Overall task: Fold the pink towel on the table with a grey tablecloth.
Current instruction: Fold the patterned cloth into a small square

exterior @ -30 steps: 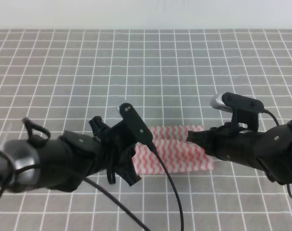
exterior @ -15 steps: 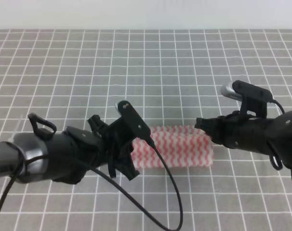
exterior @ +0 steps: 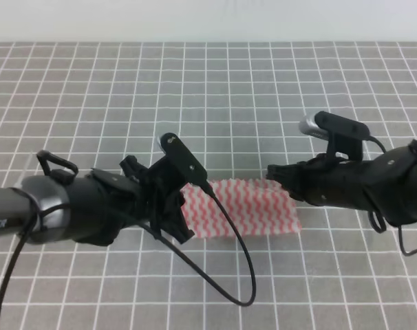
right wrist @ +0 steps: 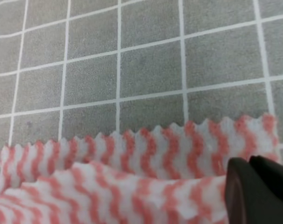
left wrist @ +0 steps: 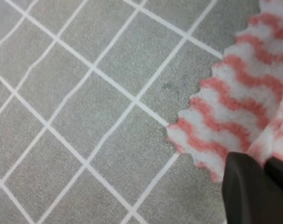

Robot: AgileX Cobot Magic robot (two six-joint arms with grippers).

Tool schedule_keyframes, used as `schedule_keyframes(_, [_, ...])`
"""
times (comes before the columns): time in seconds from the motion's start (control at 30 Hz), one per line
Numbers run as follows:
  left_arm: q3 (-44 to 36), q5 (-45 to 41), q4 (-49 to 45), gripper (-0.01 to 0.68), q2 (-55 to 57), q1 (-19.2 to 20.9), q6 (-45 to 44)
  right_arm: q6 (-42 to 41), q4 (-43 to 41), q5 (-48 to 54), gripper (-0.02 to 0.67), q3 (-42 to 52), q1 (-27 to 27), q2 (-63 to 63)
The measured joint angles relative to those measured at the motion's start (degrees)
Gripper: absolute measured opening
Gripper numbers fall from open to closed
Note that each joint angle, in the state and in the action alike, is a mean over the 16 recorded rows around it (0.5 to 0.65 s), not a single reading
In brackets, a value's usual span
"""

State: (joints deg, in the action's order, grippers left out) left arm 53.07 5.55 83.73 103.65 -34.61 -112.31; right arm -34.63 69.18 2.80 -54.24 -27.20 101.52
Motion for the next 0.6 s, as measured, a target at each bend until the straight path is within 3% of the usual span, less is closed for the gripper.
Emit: schedule_keyframes(0.6, [0.95,-5.01,0.48,0.016,1.05,1.07,-2.74,0.0,-0.2,1.6,-0.015,-1.7,1.28,1.87])
